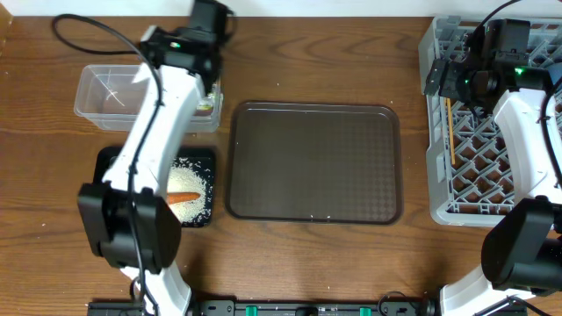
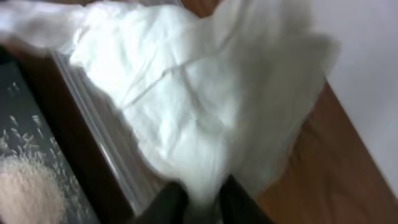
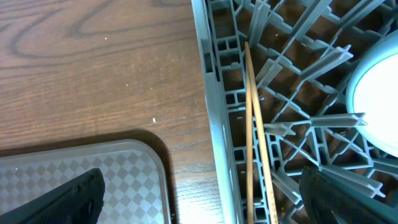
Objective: Sort waste into correct bins and load items into the dishwasher rack
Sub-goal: 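Grasp the white tissue with the left gripper and lift it toward the bin, then lower the tissue into the clear bin and open the left gripper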
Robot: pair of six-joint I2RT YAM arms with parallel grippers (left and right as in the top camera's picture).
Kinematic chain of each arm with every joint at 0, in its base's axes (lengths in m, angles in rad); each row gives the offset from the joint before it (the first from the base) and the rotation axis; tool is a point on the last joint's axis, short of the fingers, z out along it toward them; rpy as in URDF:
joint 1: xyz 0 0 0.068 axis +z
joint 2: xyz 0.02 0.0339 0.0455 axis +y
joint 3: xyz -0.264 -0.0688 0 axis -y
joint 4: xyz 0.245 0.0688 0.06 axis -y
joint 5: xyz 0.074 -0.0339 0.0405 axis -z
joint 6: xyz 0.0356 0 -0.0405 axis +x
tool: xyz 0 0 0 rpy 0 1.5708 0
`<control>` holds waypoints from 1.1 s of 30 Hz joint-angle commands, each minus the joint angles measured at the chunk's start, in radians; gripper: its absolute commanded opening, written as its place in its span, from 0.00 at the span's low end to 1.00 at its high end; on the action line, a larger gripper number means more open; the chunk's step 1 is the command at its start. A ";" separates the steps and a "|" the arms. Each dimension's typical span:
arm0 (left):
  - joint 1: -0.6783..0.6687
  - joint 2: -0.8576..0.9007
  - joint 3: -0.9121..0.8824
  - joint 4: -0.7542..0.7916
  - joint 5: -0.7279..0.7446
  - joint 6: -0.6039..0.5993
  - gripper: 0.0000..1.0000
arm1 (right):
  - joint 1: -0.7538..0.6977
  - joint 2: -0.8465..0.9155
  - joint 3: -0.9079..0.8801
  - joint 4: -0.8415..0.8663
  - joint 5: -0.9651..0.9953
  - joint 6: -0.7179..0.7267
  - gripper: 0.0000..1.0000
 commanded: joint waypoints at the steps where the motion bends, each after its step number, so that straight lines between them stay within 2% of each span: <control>1: 0.078 0.031 -0.005 0.011 -0.023 0.005 0.56 | -0.006 -0.030 0.019 -0.002 0.007 0.011 0.99; 2: 0.096 0.037 -0.005 0.013 -0.016 0.006 0.66 | -0.006 -0.030 0.019 -0.002 0.007 0.011 0.99; 5: 0.144 0.044 -0.005 0.013 0.016 0.051 0.81 | -0.006 -0.030 0.019 -0.002 0.007 0.011 0.99; 8: 0.177 0.039 -0.004 0.011 0.095 0.168 0.85 | -0.007 -0.030 0.019 -0.002 0.007 0.011 0.99; 11: 0.194 0.021 -0.004 -0.023 0.187 0.256 0.85 | -0.007 -0.030 0.019 -0.002 0.007 0.011 0.99; 19: 0.197 -0.134 -0.004 -0.192 0.370 0.259 0.85 | -0.008 -0.030 0.019 -0.002 0.007 0.011 0.99; 27: 0.196 -0.333 -0.031 -0.508 0.343 0.251 0.83 | -0.008 -0.030 0.019 -0.002 0.007 0.011 0.99; 29: 0.194 -0.394 -0.094 -0.519 0.343 0.220 0.83 | -0.008 -0.030 0.019 -0.002 0.007 0.011 0.99; 33: 0.194 -0.565 -0.294 -0.444 0.354 0.214 0.84 | -0.008 -0.030 0.019 -0.002 0.007 0.011 0.99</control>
